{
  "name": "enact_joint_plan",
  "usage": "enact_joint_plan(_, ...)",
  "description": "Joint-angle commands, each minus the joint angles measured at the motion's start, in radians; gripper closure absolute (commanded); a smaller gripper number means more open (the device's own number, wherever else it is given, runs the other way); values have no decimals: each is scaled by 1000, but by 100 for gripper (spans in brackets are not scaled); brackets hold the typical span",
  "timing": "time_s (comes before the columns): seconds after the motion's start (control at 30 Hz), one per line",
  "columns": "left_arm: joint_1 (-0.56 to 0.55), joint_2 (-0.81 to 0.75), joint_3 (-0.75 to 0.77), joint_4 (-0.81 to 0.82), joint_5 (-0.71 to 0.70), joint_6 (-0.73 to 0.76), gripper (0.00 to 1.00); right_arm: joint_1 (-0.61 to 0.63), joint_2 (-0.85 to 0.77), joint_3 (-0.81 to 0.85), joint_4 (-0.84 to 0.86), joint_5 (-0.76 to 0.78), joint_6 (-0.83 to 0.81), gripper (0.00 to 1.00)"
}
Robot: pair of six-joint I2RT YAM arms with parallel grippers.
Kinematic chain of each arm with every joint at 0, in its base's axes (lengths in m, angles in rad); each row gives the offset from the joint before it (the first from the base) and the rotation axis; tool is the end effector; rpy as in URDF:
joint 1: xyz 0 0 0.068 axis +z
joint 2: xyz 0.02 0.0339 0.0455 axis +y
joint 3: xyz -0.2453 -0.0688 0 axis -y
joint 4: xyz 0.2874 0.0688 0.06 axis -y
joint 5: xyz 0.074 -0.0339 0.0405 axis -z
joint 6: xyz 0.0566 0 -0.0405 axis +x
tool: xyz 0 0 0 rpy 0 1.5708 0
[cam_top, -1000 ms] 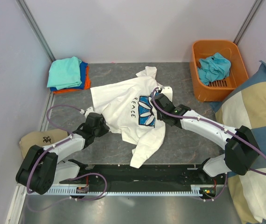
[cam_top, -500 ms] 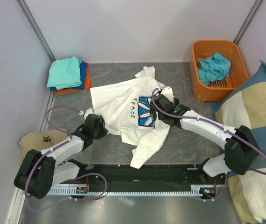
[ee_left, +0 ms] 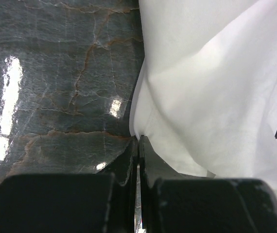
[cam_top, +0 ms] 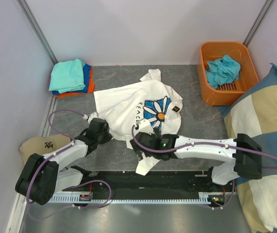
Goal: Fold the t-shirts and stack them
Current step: Flatten the tshirt out
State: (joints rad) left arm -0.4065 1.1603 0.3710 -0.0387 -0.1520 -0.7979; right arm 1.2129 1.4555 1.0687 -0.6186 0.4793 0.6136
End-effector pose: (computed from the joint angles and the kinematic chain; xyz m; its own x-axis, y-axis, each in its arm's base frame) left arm 0.2376 -0.0930 0.0810 -0.6848 -0.4756 -0.5521 -0.2771 0.8707 -0.4063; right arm 0.1461 0.3160 0.1994 -0.6706 -0.3344 -0.6622 -0.4384 0.8987 -0.0099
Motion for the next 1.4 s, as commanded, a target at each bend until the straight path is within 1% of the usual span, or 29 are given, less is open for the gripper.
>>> enact_joint_plan(0.0, -3, 4, 20, 20, -6, 37, 98, 126, 63, 45, -85, 99, 218, 2)
enact_joint_plan(0.07, -3, -1, 19, 20, -3, 45, 98, 166, 94, 63, -122, 126, 274, 2)
enact_joint_plan(0.1, -3, -1, 19, 20, 0, 48, 98, 204, 132, 76, -141, 154, 328, 2)
enact_joint_plan(0.2, -2, -5, 22, 22, 12, 55, 98, 273, 224, 129, -188, 191, 411, 4)
enact_joint_plan(0.27, -3, -5, 22, 25, 25, 63, 98, 313, 279, 169, -193, 194, 428, 5)
enact_joint_plan(0.3, -3, -7, 23, 26, 29, 66, 98, 326, 334, 186, -193, 197, 437, 5)
enact_joint_plan(0.33, -2, -8, 26, 25, 40, 74, 98, 336, 360, 226, -196, 209, 449, 6)
enact_joint_plan(0.43, -2, -24, 31, 22, 52, 86, 98, 361, 433, 276, -207, 232, 478, 8)
enact_joint_plan(0.63, -2, -50, 26, 13, 51, 106, 98, 362, 457, 280, -243, 283, 538, 20)
enact_joint_plan(0.73, -2, -45, 23, 19, 57, 101, 98, 361, 477, 284, -265, 289, 558, 30)
enact_joint_plan(0.83, -2, -40, 17, 25, 63, 100, 98, 361, 490, 284, -279, 285, 571, 36)
enact_joint_plan(0.93, -2, -39, 14, 28, 63, 101, 98, 361, 494, 280, -285, 271, 577, 39)
enact_joint_plan(1.1, -2, -40, 9, 34, 65, 100, 98, 364, 494, 254, -288, 234, 597, 39)
enact_joint_plan(1.13, -2, -42, 8, 34, 65, 100, 98, 366, 493, 248, -287, 232, 603, 41)
enact_joint_plan(1.17, -2, -42, 8, 34, 65, 100, 98, 369, 488, 237, -286, 231, 606, 45)
enact_joint_plan(1.2, -2, -42, 3, 34, 65, 100, 98, 369, 485, 232, -286, 229, 612, 56)
enact_joint_plan(1.27, -2, -45, -1, 34, 65, 98, 98, 372, 482, 221, -286, 225, 618, 71)
enact_joint_plan(1.3, -2, -47, -3, 34, 66, 97, 98, 372, 480, 218, -286, 225, 621, 88)
enact_joint_plan(1.33, -2, -47, -4, 34, 66, 97, 98, 372, 476, 217, -291, 231, 630, 95)
enact_joint_plan(1.37, -2, -48, -4, 34, 66, 97, 98, 373, 464, 214, -297, 239, 640, 100)
